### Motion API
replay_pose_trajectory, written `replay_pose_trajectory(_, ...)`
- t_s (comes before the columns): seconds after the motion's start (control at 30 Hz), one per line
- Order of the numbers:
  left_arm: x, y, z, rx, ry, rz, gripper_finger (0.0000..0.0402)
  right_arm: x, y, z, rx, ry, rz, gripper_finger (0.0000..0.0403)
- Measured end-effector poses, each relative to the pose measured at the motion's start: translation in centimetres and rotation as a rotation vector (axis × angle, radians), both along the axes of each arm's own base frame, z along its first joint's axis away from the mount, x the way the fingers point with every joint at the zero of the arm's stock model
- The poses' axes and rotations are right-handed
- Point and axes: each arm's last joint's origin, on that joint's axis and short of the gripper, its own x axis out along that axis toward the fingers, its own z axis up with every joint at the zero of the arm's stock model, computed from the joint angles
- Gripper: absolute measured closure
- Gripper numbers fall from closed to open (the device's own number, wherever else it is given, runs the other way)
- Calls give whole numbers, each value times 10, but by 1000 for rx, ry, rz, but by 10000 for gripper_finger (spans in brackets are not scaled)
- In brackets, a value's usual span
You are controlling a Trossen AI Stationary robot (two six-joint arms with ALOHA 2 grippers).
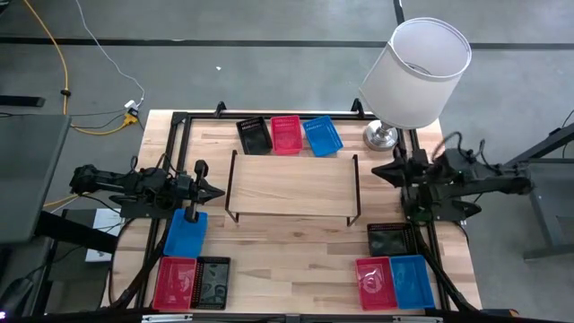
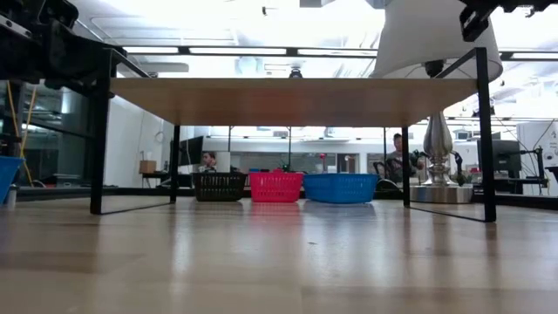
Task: Stack baskets on shelf by color
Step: Put the middle right black bin on the shelf
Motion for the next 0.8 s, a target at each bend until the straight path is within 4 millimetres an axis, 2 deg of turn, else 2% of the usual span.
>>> replay_pose_trajectory(0.13, 0, 0, 0, 0, -1, 0, 398, 7, 3, 15, 101, 199, -13, 402)
replay_pose_trajectory(0.37, 0, 0, 0, 0, 0, 0, 398, 14, 13, 33, 396, 591, -10, 402)
replay_pose_trajectory(0.6, 0, 0, 0, 0, -1, 0, 398, 19, 34, 28, 673, 906, 37, 402)
replay_pose_trajectory(0.8, 0, 0, 0, 0, -1, 0, 398, 17, 52, 17, 677, 1054, -22, 402)
